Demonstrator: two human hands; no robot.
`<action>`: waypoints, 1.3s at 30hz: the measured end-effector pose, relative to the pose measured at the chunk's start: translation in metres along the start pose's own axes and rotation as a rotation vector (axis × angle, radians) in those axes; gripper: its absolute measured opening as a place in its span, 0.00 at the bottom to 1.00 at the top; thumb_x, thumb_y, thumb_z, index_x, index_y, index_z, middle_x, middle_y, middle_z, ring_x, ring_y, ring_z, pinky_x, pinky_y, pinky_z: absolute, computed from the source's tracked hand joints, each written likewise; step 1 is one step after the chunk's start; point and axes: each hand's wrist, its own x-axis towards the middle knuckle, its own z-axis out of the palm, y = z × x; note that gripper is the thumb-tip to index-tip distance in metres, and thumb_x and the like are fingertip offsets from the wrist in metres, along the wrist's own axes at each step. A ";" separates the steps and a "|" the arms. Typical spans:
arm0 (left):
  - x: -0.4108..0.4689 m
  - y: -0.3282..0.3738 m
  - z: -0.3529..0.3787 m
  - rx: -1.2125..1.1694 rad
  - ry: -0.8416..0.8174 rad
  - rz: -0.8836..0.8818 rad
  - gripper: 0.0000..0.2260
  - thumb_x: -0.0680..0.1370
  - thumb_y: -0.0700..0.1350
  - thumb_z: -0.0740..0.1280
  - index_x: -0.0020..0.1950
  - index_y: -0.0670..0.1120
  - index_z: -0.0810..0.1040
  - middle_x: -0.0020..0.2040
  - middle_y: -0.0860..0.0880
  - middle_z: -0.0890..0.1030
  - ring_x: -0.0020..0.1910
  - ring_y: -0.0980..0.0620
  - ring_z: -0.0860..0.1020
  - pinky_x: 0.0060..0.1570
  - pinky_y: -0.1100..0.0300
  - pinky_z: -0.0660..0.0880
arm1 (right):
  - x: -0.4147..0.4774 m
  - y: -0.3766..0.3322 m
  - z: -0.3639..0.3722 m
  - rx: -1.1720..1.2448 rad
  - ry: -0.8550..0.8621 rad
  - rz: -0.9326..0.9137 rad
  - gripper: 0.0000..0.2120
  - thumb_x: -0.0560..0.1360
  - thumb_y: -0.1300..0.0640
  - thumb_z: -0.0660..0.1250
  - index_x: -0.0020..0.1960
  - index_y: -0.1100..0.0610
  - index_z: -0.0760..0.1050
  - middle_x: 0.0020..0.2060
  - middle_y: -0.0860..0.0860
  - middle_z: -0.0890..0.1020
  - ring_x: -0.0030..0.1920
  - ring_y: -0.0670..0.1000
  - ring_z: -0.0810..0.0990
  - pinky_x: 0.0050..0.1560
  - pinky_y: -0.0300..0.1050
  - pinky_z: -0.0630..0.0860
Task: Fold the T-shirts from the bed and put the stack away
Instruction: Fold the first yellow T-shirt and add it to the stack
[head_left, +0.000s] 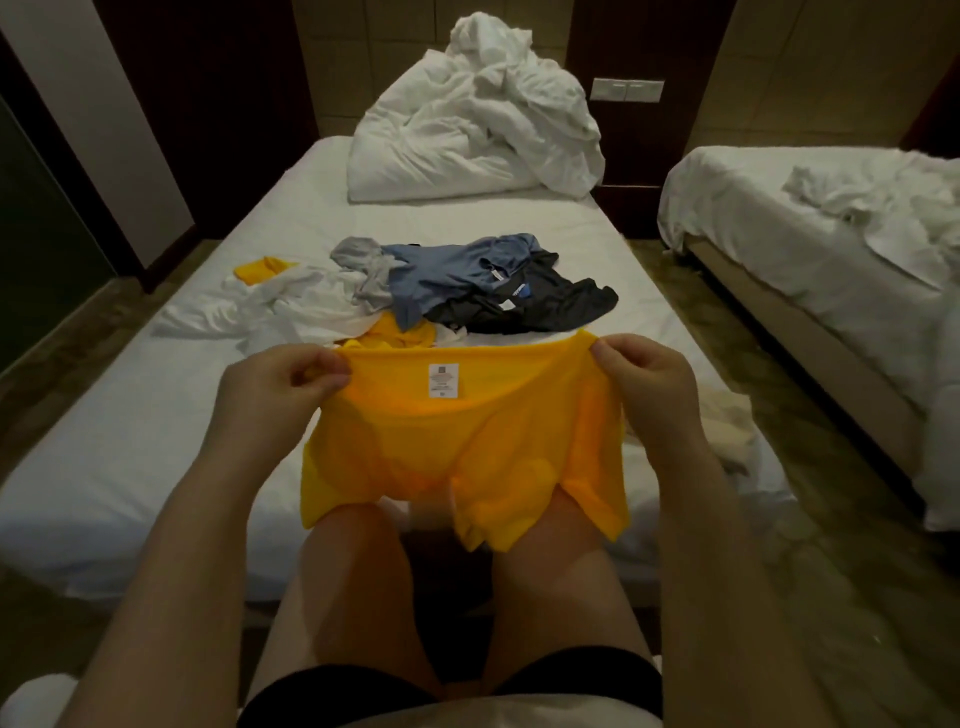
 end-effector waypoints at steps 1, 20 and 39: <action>0.000 0.001 0.001 0.035 0.032 0.018 0.03 0.73 0.42 0.70 0.46 0.47 0.82 0.45 0.47 0.81 0.45 0.49 0.76 0.46 0.59 0.68 | 0.000 0.001 -0.001 0.014 0.033 -0.008 0.08 0.75 0.57 0.67 0.39 0.47 0.77 0.36 0.43 0.79 0.39 0.41 0.76 0.42 0.38 0.73; 0.007 -0.015 0.001 0.067 -0.159 0.178 0.11 0.75 0.42 0.67 0.36 0.56 0.74 0.40 0.45 0.79 0.42 0.47 0.77 0.43 0.56 0.73 | 0.007 0.007 -0.013 0.229 -0.432 0.252 0.18 0.66 0.40 0.70 0.49 0.51 0.78 0.49 0.55 0.80 0.51 0.55 0.77 0.50 0.49 0.73; 0.075 -0.013 -0.031 -0.508 -0.918 0.031 0.24 0.55 0.59 0.80 0.42 0.47 0.81 0.38 0.47 0.80 0.39 0.51 0.79 0.41 0.60 0.78 | 0.042 -0.008 -0.039 0.035 -0.588 0.176 0.08 0.78 0.61 0.60 0.41 0.58 0.74 0.33 0.52 0.73 0.34 0.48 0.72 0.38 0.41 0.71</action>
